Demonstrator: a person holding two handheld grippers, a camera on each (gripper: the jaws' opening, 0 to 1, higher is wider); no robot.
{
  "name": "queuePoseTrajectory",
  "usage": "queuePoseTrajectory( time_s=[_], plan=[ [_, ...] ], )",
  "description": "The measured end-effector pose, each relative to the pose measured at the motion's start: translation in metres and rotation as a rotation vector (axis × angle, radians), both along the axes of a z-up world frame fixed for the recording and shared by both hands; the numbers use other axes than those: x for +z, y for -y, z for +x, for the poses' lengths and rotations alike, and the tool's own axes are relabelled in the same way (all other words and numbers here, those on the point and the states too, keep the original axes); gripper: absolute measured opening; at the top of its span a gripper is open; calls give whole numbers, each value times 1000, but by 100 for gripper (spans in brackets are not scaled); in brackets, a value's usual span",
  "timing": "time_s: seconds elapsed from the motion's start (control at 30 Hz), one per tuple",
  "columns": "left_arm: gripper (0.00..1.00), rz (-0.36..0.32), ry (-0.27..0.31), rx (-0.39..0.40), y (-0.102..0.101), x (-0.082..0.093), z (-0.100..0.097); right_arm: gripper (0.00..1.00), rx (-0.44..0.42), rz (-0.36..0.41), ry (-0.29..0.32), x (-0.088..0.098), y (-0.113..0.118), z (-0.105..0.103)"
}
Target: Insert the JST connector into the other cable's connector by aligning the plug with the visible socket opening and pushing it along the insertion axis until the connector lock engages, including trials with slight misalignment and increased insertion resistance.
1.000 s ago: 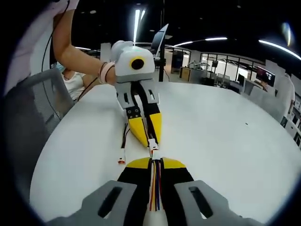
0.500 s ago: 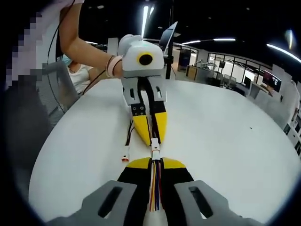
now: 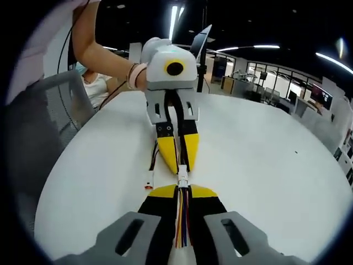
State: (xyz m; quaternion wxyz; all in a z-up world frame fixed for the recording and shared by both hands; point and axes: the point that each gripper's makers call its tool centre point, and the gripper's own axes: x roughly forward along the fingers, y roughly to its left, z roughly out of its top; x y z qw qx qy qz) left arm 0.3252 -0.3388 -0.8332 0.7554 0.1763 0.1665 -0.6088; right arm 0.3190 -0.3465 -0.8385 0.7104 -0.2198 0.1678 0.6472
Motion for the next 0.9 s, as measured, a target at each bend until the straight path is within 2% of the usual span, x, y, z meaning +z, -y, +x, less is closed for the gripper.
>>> queuePoseTrajectory(
  time_s=[0.13,0.23,0.27,0.37,0.63,0.9],
  plan=[
    [0,10,10,-12,2,1,-1,3,4,-6,10,3,0,-1],
    [0,0,6,-17,6,3,-1,3,5,19,2,8,-3,-2],
    [0,26,32,-27,6,0,0,3,18,1,25,6,-4,-1],
    [0,38,21,-32,6,-4,1,3,19,-6,14,1,-3,0],
    [0,25,31,-2,4,-1,11,3,-9,46,4,2,-3,11],
    [0,39,18,16,1,-6,15,4,-5,54,15,-5,-7,17]
  ],
)
